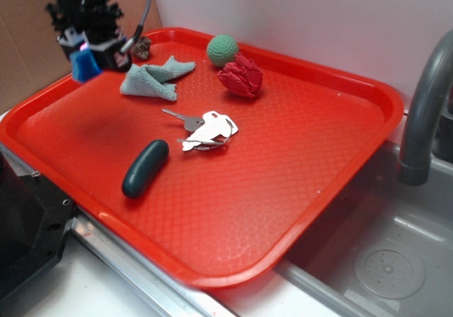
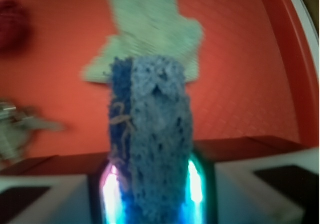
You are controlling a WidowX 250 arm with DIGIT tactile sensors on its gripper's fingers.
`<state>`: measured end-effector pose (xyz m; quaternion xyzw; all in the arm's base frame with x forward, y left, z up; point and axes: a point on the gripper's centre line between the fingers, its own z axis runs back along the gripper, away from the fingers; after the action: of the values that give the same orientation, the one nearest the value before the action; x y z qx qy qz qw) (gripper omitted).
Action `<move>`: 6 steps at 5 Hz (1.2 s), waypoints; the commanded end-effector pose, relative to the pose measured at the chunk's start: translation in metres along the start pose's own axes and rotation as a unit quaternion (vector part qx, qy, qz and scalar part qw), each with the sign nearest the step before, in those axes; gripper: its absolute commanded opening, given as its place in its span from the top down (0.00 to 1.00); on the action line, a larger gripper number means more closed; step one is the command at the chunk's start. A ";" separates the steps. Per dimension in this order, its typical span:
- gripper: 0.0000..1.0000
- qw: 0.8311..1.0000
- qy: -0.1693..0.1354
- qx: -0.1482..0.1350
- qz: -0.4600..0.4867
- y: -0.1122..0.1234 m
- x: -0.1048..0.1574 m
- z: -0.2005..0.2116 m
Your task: Grab the blue sponge.
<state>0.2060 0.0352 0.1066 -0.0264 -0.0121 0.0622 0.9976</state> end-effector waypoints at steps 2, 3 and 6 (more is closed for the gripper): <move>1.00 0.990 -0.013 0.049 -0.131 -0.093 -0.010 0.133; 1.00 0.984 -0.045 0.085 -0.152 -0.101 -0.030 0.130; 1.00 0.991 -0.074 0.072 -0.081 -0.054 -0.039 0.121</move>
<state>0.1792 -0.0140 0.2282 0.0517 -0.0694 -0.0142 0.9961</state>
